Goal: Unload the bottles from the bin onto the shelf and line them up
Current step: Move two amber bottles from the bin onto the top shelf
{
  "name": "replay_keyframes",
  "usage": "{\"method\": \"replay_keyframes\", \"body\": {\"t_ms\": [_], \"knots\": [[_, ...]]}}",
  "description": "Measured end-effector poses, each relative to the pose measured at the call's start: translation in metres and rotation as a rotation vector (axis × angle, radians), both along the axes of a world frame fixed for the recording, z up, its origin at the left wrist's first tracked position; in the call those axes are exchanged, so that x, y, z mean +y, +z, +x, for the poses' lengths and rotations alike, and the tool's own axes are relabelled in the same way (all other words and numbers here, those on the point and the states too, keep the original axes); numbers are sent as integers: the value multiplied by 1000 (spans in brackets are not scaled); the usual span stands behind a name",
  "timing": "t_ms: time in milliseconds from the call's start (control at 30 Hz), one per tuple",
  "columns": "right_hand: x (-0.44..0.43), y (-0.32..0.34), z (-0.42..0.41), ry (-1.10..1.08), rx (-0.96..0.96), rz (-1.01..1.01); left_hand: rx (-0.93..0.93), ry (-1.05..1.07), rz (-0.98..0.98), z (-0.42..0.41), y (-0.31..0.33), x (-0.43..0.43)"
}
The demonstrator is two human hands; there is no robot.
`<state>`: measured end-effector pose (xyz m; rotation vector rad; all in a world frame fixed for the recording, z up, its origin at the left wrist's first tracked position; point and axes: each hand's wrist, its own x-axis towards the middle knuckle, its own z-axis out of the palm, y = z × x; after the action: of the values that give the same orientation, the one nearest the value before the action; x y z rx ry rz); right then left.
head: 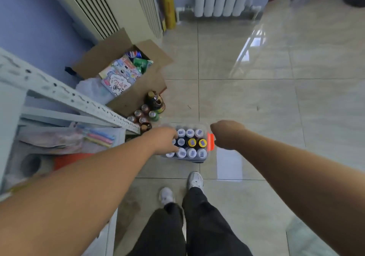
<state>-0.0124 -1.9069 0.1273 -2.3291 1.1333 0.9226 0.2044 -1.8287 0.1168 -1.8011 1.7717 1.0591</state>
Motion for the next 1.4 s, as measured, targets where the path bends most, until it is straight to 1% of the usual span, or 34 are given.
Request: {"method": "replay_keyframes", "body": {"t_ms": [267, 367, 467, 533, 633, 733, 867, 933, 1000, 1067, 1133, 1233, 1400], "knots": [[-4, -152, 7, -116, -49, 23, 140, 225, 50, -25, -151, -24], [3, -197, 8, -118, -104, -21, 164, 252, 61, -39, -196, -22], [11, -235, 11, -139, -132, -54, 176, 310, 20, -50, -230, -18], [15, -253, 17, -174, -131, -67, 183, 337, -19, -54, -246, -16], [22, -269, 23, -137, -101, -159, 196, 391, -67, -59, -264, -13], [27, -280, 27, -163, -106, -214, 206, 412, -115, -60, -280, -14], [30, -288, 24, -182, -122, -272, 290, 479, -157, -59, -288, -11], [28, -281, 20, -168, -131, -280, 326, 519, -160, -55, -284, -12], [23, -266, 18, -206, -194, -249, 342, 549, -170, -49, -269, -16], [12, -240, 19, -323, -301, -148, 379, 557, -176, -40, -243, -24], [-4, -203, 23, -430, -365, -66, 411, 550, -196, -29, -205, -38], [-33, -125, 29, -520, -466, -68, 419, 505, -262, -11, -129, -69], [-91, 38, 41, -536, -533, -77, 432, 406, -348, 20, 29, -127]]}}
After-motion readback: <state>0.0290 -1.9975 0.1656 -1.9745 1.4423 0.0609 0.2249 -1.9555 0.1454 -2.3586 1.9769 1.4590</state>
